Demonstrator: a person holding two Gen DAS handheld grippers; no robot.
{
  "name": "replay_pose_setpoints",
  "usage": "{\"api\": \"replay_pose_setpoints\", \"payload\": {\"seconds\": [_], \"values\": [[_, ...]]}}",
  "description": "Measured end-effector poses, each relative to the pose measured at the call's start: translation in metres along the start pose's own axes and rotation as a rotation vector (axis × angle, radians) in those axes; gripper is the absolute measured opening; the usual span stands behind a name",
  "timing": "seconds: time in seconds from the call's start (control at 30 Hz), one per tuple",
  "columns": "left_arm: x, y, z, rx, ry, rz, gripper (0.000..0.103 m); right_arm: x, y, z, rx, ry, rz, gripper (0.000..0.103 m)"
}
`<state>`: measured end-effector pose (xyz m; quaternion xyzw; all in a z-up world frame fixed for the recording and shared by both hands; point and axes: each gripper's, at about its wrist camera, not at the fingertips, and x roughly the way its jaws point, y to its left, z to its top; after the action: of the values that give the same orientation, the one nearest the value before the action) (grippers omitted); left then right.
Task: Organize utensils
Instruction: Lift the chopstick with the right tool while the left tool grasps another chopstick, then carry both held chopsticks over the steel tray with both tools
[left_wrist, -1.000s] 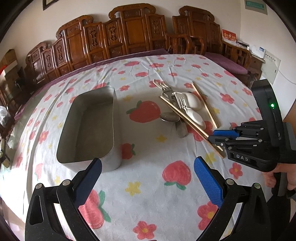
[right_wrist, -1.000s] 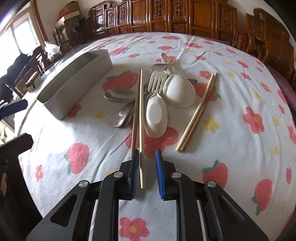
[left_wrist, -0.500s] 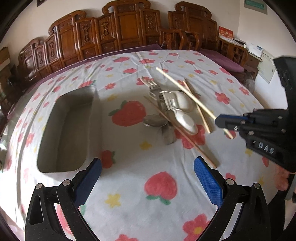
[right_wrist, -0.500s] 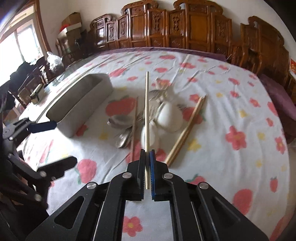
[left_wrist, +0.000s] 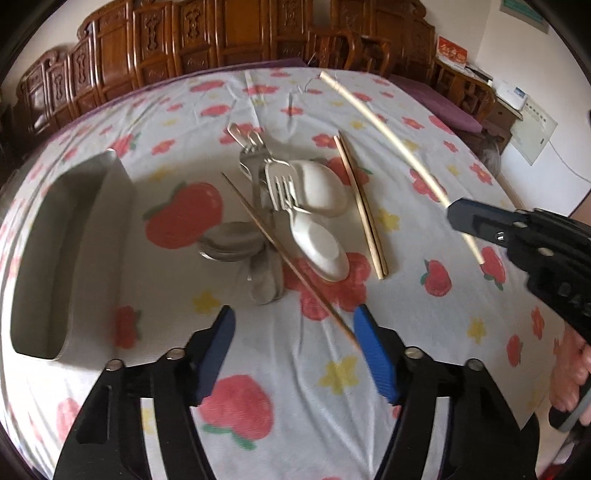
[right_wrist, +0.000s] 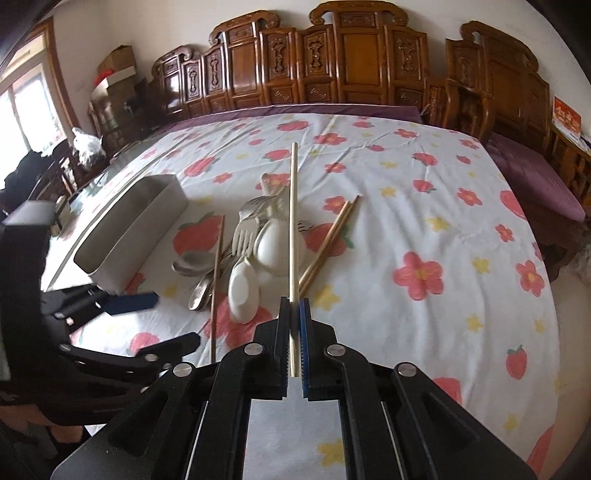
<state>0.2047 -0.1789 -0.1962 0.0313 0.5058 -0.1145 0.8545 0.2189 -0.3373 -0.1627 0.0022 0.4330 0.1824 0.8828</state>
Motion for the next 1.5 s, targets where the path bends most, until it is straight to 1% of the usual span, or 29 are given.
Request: {"api": "replay_pose_setpoints", "payload": {"seconds": [0.13,0.17,0.2,0.23,0.27,0.3,0.33,0.47,0.5,0.53,0.77,0.87,1.23,1.37,1.5], "values": [[0.013,-0.007,0.002,-0.033,0.024,-0.004,0.045,-0.004,-0.006,0.003,0.02,-0.015,0.003,0.006],[0.017,-0.008,0.002,-0.048,0.037,-0.003,0.043,-0.005,-0.008,0.004,0.027,-0.017,0.005,0.006],[0.02,-0.008,0.002,-0.063,0.048,-0.004,0.039,-0.005,-0.009,0.004,0.031,-0.018,0.006,0.006],[0.022,-0.008,0.004,-0.07,0.046,0.002,0.038,-0.005,-0.01,0.004,0.035,-0.018,0.005,0.006],[0.021,-0.009,0.005,-0.07,0.038,0.008,0.036,-0.005,-0.011,0.004,0.037,-0.017,0.005,0.006],[0.023,-0.011,0.005,-0.067,0.041,0.011,0.031,-0.005,-0.012,0.004,0.04,-0.016,0.006,0.006],[0.023,-0.012,0.005,-0.064,0.04,0.023,0.028,-0.005,-0.013,0.004,0.043,-0.014,0.002,0.006],[0.024,-0.016,0.005,-0.049,0.043,0.059,0.022,-0.004,-0.016,0.003,0.054,-0.006,-0.01,0.006],[0.023,-0.016,0.004,-0.048,0.045,0.062,0.018,-0.003,-0.016,0.003,0.055,-0.003,-0.015,0.006],[0.023,-0.015,0.004,-0.047,0.049,0.063,0.012,-0.003,-0.017,0.003,0.056,-0.001,-0.017,0.006],[0.016,0.008,-0.004,-0.087,0.079,0.019,0.005,-0.002,-0.011,0.003,0.037,0.002,-0.023,0.006],[0.01,0.019,-0.009,-0.106,0.076,0.005,0.004,0.0,-0.008,0.002,0.03,0.008,-0.019,0.006],[-0.027,0.05,-0.018,-0.096,-0.004,0.01,0.004,0.004,0.024,0.0,-0.022,0.024,0.009,0.006],[-0.047,0.063,-0.014,-0.088,-0.049,0.022,0.004,0.004,0.04,0.002,-0.037,0.019,0.021,0.006],[-0.065,0.081,-0.006,-0.094,-0.09,0.025,0.004,0.005,0.061,0.009,-0.022,0.003,0.048,0.006]]}}
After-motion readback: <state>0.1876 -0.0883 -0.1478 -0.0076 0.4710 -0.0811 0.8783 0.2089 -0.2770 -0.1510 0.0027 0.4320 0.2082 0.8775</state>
